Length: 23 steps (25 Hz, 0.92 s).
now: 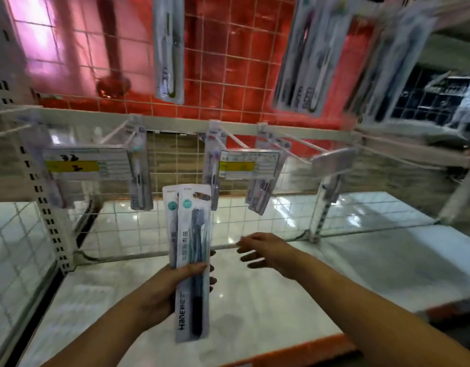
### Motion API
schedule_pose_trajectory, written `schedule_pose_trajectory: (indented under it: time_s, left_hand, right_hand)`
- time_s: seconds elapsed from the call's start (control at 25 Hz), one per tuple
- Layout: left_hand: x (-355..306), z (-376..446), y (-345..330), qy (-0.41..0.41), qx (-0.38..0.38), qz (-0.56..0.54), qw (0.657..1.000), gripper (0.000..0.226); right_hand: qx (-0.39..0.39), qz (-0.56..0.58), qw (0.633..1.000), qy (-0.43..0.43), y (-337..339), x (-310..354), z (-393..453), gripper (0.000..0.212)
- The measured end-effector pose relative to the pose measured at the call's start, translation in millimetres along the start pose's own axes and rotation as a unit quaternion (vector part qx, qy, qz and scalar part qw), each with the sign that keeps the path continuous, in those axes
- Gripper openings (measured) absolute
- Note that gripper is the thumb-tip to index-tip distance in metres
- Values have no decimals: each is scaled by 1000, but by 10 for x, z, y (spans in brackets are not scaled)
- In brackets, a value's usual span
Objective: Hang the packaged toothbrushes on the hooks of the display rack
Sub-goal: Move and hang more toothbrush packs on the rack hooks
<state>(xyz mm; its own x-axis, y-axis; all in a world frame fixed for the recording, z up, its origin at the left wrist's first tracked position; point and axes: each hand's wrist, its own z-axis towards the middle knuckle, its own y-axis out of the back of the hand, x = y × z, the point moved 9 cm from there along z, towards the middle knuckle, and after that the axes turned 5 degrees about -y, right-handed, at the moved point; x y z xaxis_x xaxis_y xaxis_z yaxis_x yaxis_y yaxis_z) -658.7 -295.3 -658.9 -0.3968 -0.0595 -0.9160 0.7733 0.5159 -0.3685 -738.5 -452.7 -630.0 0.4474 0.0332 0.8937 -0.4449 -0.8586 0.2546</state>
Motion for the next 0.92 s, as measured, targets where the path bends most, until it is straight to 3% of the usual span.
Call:
schedule_pose_trajectory:
  time_s: [0.16, 0.28, 0.48, 0.72, 0.84, 0.92]
  left_hand:
    - [105, 122, -122, -22, -41, 20, 999, 42]
    - [286, 189, -167, -20, -75, -3, 997, 62]
    - [467, 184, -138, 21, -116, -2, 993, 79]
    - [405, 99, -31, 8, -178, 2, 984, 80]
    - [378, 83, -61, -3, -198, 7, 980, 81]
    - [348, 94, -111, -6, -210, 12, 978, 80]
  right_hand:
    - [-32, 58, 998, -2, 535, -160, 320, 18]
    - [-59, 105, 993, 13, 816, -202, 628, 24]
    - [-132, 100, 983, 83, 1289, 93, 1170, 65]
    - [-61, 179, 965, 181, 1271, 540, 1612, 26]
    - [-49, 147, 968, 197, 1186, 534, 1713, 39]
    - [-29, 162, 961, 224, 1131, 570, 1726, 37]
